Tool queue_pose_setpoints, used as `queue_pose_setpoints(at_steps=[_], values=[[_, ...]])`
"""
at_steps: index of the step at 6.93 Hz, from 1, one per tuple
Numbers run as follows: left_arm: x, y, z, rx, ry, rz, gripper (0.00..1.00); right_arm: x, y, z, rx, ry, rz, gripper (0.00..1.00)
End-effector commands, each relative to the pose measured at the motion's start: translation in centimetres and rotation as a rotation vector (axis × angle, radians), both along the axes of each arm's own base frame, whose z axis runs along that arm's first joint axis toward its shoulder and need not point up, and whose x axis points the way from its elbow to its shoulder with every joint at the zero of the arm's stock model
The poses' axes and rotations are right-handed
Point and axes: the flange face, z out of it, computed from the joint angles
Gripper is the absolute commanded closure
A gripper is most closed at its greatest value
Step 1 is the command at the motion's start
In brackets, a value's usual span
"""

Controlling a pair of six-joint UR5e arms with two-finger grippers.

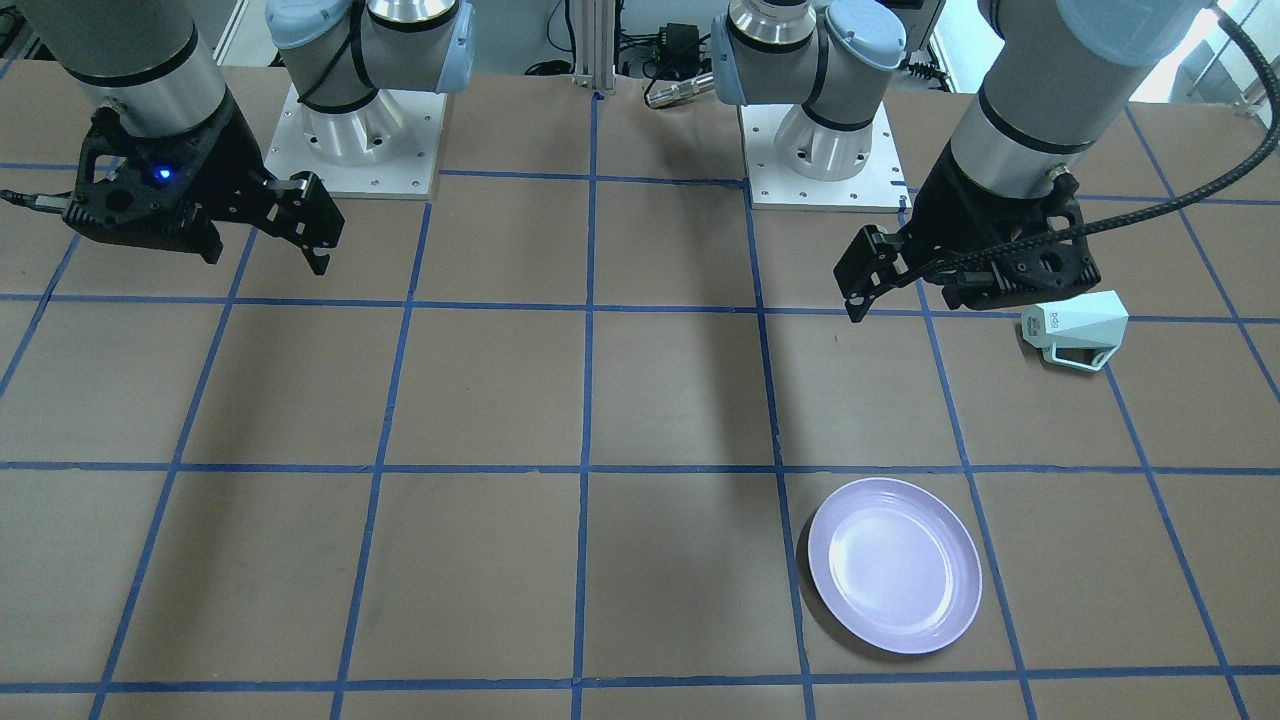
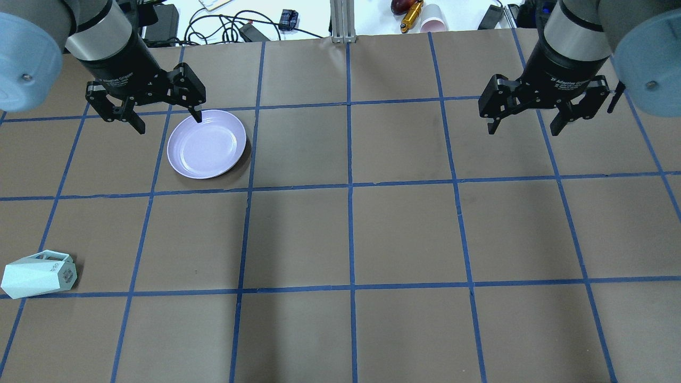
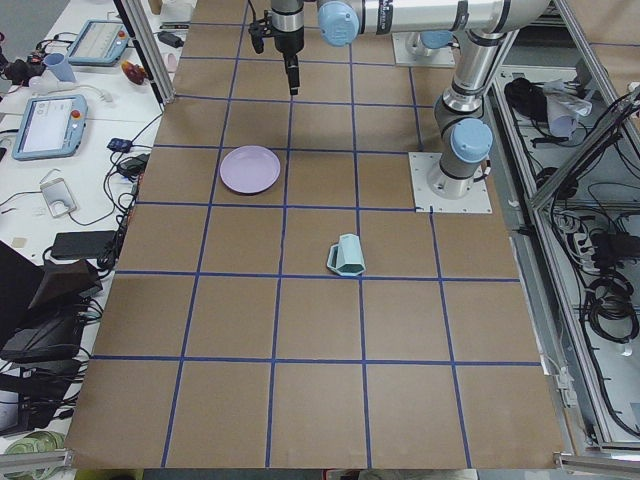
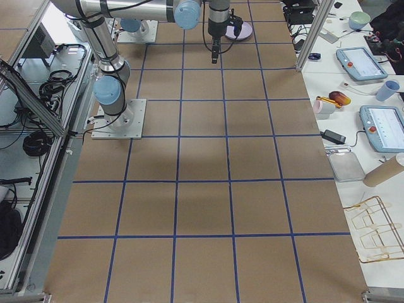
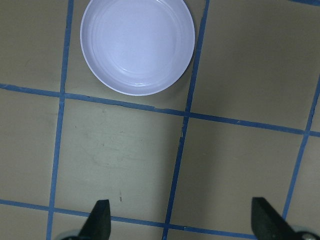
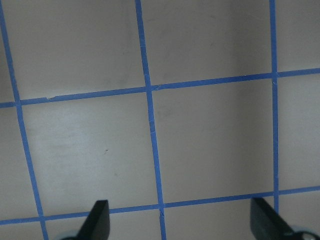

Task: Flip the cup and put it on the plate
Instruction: 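Move the left gripper away from the plate toward the tipped teal mug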

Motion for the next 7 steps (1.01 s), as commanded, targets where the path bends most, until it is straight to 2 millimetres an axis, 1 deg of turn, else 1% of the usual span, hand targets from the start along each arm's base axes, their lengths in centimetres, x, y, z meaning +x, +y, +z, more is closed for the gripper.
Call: queue_pose_setpoints(at_steps=[1,7], values=[[-0.02,0.01,-0.02,0.000,0.001,0.000,0.00,0.00,0.00,0.00,0.000,0.000,0.000,0.00],[-0.20,0.19,0.20,-0.003,0.003,-0.002,0.00,0.00,0.00,0.00,0.000,0.000,0.000,0.00]])
